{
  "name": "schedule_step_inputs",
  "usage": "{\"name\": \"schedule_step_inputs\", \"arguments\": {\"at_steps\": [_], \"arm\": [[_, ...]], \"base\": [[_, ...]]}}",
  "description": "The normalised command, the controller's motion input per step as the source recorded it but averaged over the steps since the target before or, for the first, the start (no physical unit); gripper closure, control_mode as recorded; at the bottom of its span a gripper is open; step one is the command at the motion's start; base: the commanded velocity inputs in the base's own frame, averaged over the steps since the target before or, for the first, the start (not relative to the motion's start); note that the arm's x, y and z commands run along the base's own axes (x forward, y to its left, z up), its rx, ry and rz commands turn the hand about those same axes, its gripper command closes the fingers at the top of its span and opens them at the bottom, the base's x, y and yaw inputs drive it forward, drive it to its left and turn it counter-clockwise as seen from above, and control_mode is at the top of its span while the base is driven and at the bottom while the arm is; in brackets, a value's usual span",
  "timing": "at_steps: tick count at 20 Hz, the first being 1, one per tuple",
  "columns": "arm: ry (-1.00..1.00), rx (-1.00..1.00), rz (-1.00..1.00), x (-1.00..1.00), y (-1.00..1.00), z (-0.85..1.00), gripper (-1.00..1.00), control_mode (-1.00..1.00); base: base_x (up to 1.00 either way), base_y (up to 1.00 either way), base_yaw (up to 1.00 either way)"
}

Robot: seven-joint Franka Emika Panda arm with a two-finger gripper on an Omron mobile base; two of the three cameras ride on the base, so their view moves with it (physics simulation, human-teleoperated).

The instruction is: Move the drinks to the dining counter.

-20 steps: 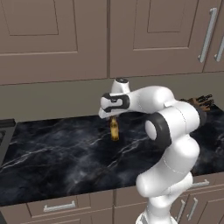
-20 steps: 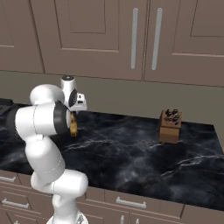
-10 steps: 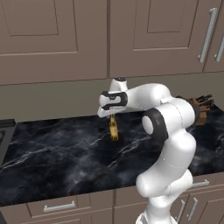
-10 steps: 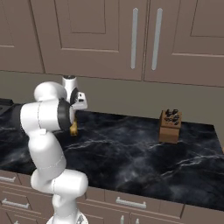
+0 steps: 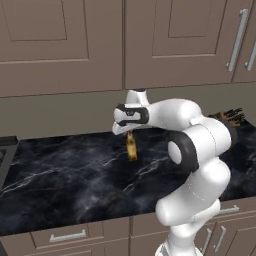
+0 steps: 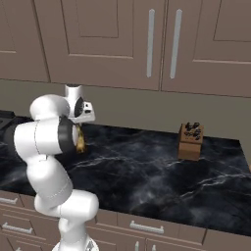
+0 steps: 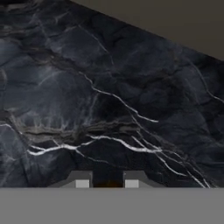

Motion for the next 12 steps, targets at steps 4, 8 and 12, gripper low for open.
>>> {"name": "schedule_step_inputs", "arguments": {"at_steps": [4,8,12], "arm": [[-0.12,0.0,0.0,-0.83,0.0,-0.01,1.0,-1.0],[-0.07,0.0,0.0,-0.67,0.0,0.0,1.0,-1.0],[-0.08,0.0,0.0,-0.77,0.0,0.0,1.0,-1.0]], "base": [[0.0,0.0,0.0],[0.0,0.0,0.0],[0.0,0.0,0.0]]}}
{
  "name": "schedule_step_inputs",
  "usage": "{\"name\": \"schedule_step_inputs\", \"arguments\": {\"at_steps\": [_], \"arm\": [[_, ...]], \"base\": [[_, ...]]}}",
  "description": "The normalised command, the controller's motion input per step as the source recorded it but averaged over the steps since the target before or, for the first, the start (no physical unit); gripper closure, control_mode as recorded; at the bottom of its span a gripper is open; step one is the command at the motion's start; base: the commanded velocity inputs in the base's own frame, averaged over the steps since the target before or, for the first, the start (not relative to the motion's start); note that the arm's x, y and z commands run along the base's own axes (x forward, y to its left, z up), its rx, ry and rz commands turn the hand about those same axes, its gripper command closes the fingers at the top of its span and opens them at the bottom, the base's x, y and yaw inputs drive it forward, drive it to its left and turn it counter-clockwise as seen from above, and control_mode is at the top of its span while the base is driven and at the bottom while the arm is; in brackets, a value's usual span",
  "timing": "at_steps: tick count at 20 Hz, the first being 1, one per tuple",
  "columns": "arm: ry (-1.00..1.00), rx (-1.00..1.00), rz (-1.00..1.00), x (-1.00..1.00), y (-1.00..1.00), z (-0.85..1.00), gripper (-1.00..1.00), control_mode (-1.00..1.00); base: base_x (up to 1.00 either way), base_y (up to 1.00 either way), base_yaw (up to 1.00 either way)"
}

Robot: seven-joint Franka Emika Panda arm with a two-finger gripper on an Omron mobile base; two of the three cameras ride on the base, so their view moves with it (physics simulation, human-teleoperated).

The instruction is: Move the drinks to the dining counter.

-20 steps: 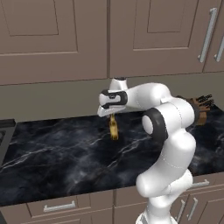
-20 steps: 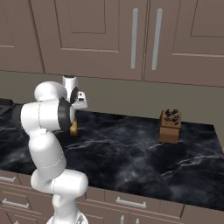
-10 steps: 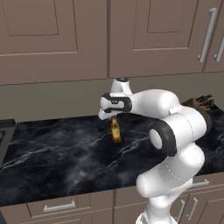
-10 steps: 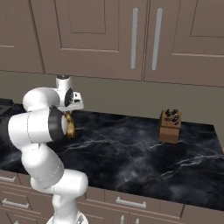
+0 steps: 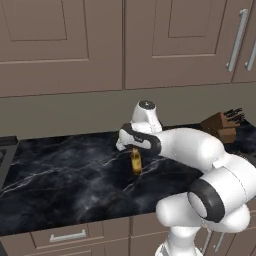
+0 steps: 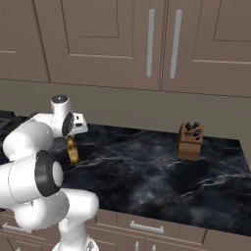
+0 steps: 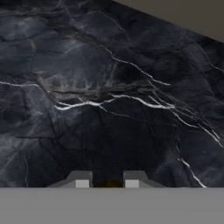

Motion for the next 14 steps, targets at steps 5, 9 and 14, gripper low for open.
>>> {"name": "schedule_step_inputs", "arguments": {"at_steps": [5,9,14], "arm": [[-0.12,0.0,0.0,-0.81,0.0,0.19,1.0,-1.0],[-0.18,0.0,0.0,-0.67,0.0,0.74,1.0,-1.0],[-0.12,0.0,0.0,-0.81,0.0,0.78,1.0,-1.0]], "base": [[0.0,0.0,0.0],[0.0,0.0,0.0],[0.0,0.0,0.0]]}}
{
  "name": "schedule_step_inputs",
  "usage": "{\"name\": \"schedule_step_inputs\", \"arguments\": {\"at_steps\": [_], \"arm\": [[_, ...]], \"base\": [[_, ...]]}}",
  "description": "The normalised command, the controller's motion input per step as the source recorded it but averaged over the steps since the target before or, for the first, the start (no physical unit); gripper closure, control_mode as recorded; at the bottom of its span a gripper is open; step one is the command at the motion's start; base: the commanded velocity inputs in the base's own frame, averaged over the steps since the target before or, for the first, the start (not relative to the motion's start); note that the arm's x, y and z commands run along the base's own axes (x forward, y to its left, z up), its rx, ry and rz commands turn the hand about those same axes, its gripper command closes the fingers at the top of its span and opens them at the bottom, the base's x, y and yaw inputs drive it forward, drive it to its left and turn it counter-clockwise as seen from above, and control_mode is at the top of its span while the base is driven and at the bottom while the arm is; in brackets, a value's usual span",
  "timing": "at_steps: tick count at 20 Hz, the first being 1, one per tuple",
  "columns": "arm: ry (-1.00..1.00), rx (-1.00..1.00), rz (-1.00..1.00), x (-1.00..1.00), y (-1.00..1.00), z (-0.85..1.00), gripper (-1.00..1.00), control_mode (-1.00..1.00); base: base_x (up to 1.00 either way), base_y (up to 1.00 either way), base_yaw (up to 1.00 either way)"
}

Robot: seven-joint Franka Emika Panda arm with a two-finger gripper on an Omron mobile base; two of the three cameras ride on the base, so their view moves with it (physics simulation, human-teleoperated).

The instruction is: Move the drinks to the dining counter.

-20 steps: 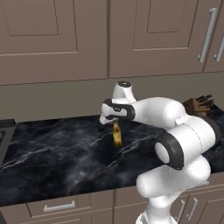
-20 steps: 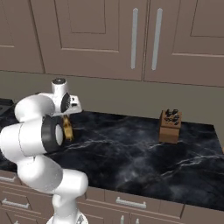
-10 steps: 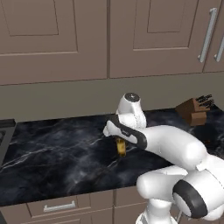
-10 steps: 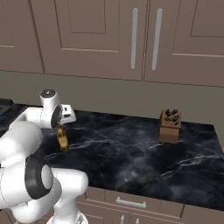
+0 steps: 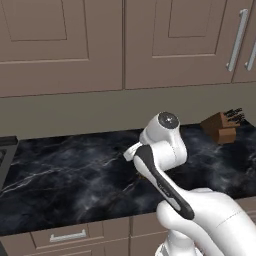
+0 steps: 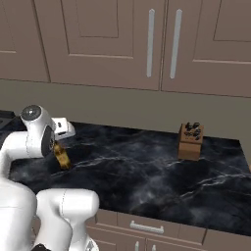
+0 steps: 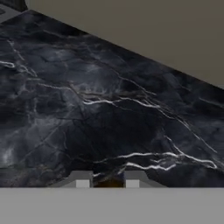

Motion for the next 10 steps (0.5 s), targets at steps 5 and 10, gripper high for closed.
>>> {"name": "schedule_step_inputs", "arguments": {"at_steps": [5,10], "arm": [[-0.03,0.0,0.0,-0.84,0.0,0.92,1.0,-1.0],[0.0,0.0,0.0,-0.71,-0.01,0.95,1.0,-1.0]], "base": [[0.0,0.0,0.0],[0.0,0.0,0.0]]}}
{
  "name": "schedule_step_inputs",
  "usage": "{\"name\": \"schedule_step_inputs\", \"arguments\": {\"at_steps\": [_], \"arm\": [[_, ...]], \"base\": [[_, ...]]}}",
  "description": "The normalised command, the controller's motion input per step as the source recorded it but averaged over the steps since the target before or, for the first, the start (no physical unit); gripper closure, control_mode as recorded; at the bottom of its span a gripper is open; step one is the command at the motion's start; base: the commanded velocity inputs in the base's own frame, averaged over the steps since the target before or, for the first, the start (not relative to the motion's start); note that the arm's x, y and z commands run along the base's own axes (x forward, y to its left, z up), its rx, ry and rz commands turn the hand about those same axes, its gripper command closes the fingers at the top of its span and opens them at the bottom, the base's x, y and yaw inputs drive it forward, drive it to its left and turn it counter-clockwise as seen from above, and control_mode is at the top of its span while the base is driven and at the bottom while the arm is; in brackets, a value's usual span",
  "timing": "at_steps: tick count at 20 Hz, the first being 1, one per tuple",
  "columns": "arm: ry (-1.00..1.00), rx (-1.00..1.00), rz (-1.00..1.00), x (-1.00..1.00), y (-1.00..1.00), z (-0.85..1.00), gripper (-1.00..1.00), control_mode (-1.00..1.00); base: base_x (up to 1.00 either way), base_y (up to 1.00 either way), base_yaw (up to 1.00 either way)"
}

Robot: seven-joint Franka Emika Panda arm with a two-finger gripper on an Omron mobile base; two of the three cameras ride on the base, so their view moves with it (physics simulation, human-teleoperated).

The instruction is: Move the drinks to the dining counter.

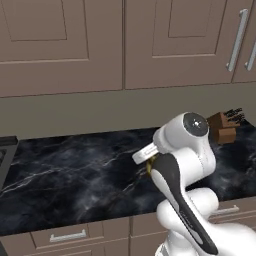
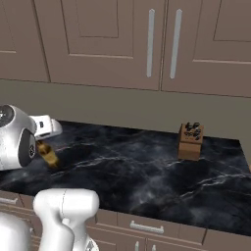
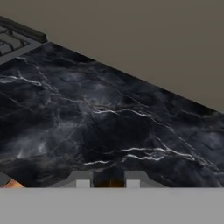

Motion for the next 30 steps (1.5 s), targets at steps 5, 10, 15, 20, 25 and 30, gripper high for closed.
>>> {"name": "schedule_step_inputs", "arguments": {"at_steps": [5,10,15,20,25,30], "arm": [[0.0,0.0,0.0,-0.55,-0.03,0.99,1.0,-1.0],[0.0,0.06,0.0,-0.72,0.0,0.72,1.0,-1.0],[-0.04,0.13,0.01,-0.75,0.14,0.3,1.0,1.0],[0.0,0.0,0.0,0.0,0.0,0.0,1.0,1.0],[0.0,0.0,0.0,0.0,0.0,0.0,1.0,1.0],[0.0,0.0,0.0,0.0,0.0,0.0,1.0,1.0]], "base": [[0.0,0.0,0.0],[0.0,0.0,0.0],[-0.2,0.06,0.02],[-0.8,0.81,0.28],[-0.19,0.92,0.61],[-0.01,0.23,0.97]]}}
